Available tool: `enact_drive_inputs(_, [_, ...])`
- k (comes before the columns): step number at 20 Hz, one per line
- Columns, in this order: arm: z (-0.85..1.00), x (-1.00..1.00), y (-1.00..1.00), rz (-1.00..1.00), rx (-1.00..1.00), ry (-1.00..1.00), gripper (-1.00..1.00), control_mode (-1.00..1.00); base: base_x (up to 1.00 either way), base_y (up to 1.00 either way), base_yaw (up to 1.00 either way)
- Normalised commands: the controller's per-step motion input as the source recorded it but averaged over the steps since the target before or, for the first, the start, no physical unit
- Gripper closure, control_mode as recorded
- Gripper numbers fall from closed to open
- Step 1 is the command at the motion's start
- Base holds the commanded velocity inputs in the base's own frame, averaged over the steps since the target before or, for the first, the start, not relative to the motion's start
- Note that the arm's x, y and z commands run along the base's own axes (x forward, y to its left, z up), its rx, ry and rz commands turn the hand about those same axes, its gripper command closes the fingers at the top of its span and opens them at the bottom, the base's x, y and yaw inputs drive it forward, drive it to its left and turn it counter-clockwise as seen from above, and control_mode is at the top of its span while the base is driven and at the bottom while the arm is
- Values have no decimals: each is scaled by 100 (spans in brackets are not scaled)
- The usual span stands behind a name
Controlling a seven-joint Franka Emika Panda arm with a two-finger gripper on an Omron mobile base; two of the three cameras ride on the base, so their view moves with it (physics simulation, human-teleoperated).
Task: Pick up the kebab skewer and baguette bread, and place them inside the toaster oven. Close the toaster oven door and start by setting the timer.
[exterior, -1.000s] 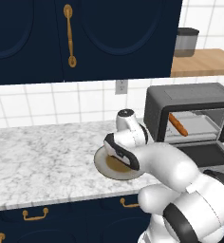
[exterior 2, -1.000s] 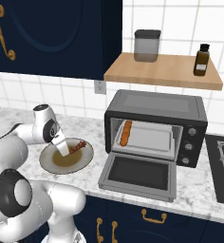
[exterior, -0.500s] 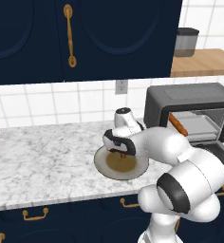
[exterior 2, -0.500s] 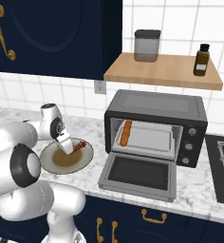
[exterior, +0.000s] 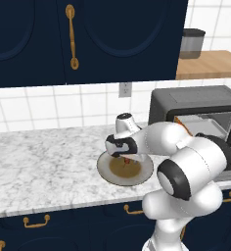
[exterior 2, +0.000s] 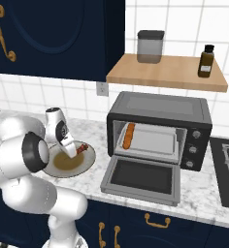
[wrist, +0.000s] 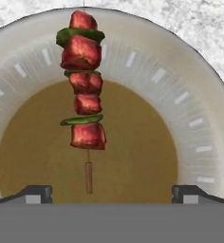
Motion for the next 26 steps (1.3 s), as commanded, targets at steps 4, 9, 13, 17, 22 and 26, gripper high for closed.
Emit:
enact_drive_inputs(4, [-28,18,0,1,0,0,-100,-100,0,0,0])
enact_drive_inputs(9, [-22,13,0,2,0,0,-100,-100,0,0,0])
enact_drive_inputs(13, [-6,22,0,2,0,0,-100,-100,0,0,0])
enact_drive_inputs(17, [-2,16,0,3,0,0,-100,-100,0,0,0])
enact_drive_inputs(22, [-20,5,1,0,0,0,-100,-100,0,0,0])
enact_drive_inputs(26, [-18,6,0,0,0,0,-100,-100,0,0,0])
